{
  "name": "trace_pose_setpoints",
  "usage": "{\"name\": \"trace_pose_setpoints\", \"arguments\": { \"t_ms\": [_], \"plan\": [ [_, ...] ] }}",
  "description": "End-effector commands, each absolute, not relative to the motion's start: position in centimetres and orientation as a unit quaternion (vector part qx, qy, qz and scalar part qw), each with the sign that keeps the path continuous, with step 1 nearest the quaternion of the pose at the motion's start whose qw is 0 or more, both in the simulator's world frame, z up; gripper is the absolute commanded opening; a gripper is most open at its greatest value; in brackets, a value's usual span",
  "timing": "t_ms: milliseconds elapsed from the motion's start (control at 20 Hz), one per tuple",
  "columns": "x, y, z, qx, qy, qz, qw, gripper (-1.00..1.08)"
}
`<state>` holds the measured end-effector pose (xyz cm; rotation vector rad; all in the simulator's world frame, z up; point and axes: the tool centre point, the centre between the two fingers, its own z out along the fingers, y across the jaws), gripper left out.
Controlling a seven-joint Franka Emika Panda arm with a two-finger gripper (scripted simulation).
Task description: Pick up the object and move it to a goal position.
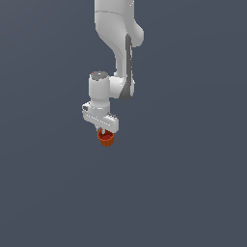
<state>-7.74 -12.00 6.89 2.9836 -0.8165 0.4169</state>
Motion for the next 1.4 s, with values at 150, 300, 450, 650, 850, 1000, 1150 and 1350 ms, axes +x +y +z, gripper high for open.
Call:
{"name": "trace_pose_setpoints", "arguments": {
  "t_ms": [150,300,450,650,850,1000,1150,1350],
  "plan": [
    [-7.7,-12.0,6.9,0.956,-0.262,0.134,0.010,-1.00],
    [-7.7,-12.0,6.9,0.956,-0.262,0.134,0.010,-1.00],
    [-7.8,-12.0,7.0,0.956,-0.262,0.134,0.010,-1.00],
    [-8.4,-12.1,7.5,0.956,-0.262,0.134,0.010,-1.00],
    [-9.5,-12.2,8.5,0.956,-0.262,0.134,0.010,-1.00],
    [-10.6,-12.4,9.4,0.956,-0.262,0.134,0.010,-1.00],
    [-11.4,-12.5,10.2,0.956,-0.262,0.134,0.010,-1.00],
    [-12.0,-12.6,10.8,0.956,-0.262,0.134,0.010,-1.00]
  ]
}}
